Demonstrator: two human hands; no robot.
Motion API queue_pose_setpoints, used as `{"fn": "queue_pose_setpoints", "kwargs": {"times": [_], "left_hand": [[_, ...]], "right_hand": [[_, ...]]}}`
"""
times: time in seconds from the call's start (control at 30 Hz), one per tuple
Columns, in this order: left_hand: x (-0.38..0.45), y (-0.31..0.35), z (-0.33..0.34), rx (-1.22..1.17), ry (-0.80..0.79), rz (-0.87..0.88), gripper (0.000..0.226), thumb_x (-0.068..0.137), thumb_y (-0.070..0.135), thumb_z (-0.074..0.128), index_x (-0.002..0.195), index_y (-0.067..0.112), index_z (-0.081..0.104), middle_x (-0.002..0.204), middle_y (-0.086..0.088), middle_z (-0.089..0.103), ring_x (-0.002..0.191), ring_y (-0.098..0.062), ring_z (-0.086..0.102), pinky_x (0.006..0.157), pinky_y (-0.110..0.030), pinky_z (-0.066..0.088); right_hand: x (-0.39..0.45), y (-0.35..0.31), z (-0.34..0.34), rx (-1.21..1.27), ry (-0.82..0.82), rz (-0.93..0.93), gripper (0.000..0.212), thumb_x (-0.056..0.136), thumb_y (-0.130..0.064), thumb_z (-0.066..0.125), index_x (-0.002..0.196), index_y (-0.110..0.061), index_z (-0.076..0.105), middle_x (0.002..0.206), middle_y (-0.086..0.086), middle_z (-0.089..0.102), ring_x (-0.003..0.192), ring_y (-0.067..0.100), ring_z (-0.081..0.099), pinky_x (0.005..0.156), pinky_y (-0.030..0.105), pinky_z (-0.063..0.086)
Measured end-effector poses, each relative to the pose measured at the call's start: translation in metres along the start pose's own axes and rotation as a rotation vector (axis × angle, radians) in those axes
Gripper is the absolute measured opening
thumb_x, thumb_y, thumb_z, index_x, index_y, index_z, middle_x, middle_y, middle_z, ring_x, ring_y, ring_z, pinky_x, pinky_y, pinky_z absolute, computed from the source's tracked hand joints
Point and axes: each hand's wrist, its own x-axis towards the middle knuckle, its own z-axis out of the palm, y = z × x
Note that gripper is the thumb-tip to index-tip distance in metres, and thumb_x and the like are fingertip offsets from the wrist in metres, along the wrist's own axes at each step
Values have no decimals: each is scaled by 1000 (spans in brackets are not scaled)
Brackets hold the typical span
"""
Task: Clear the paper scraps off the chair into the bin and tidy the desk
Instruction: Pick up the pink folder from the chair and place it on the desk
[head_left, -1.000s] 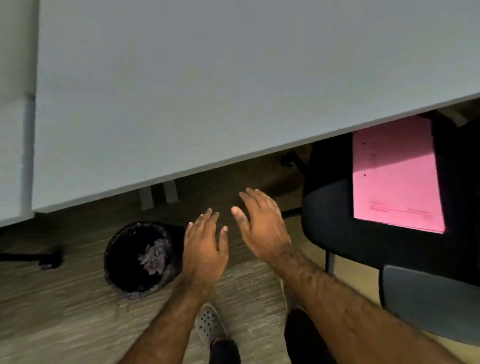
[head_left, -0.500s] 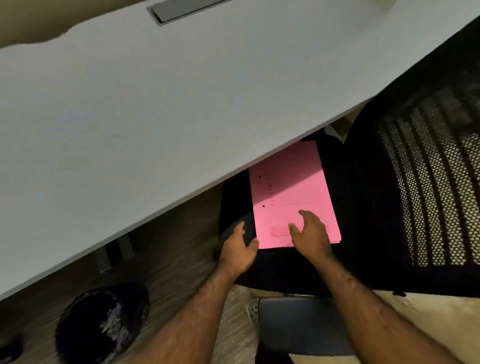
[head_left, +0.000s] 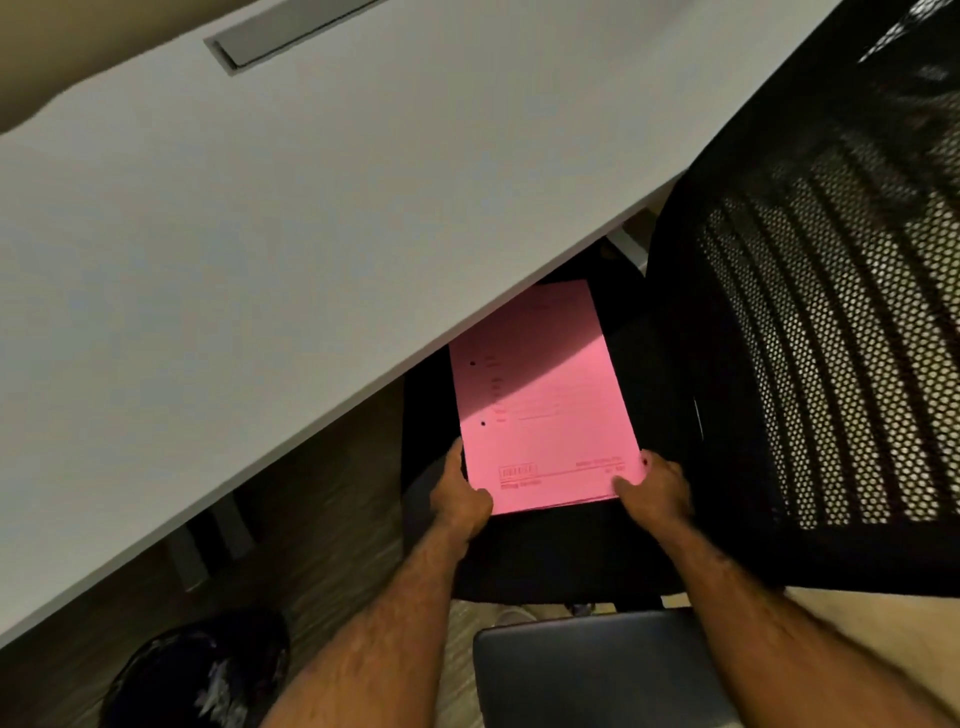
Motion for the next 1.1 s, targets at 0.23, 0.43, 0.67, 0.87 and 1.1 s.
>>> {"fn": "queue_pose_setpoints", "kwargs": {"times": [0.23, 0.43, 0.67, 0.87, 1.1], "left_hand": [[-55, 8, -28, -206, -197, -87, 53, 95, 3, 51, 121, 48, 43, 99, -4, 75, 84, -18, 74, 64, -31, 61], [-116, 12, -63, -272, -326, -123, 43, 93, -6, 39, 118, 23, 58, 100, -8, 76, 92, -24, 71, 58, -27, 47], [-182, 2, -107, -159, -423, -41, 42, 89, -7, 37, 114, 18, 60, 98, -8, 76, 100, -27, 70, 71, -31, 43], [-238, 5, -142, -122, -455, 103, 42, 89, -7, 41, 112, 23, 60, 98, -5, 76, 98, -24, 70, 69, -30, 44], [-286, 3, -200, -195, -371, 327, 47, 92, -3, 48, 95, 44, 48, 96, 0, 72, 91, -18, 69, 91, -45, 53]], "right_hand": [[-46, 8, -42, 136, 2, 105, 32, 93, -22, 54, 114, 1, 61, 106, 20, 67, 88, 33, 63, 68, 29, 46], [-127, 2, -68, 158, 188, 58, 32, 94, -24, 51, 114, 0, 55, 115, 26, 62, 103, 42, 60, 85, 39, 48], [-229, 1, -93, 412, 269, 6, 24, 90, -11, 49, 114, -7, 52, 103, 20, 64, 82, 36, 64, 62, 43, 59], [-313, -7, -118, 452, 405, -80, 40, 89, -7, 49, 129, -5, 54, 122, 20, 62, 106, 36, 58, 81, 33, 44], [-375, -39, -116, 609, 423, -267, 43, 95, -7, 42, 136, -14, 50, 117, 6, 61, 102, 22, 57, 81, 27, 45]]}}
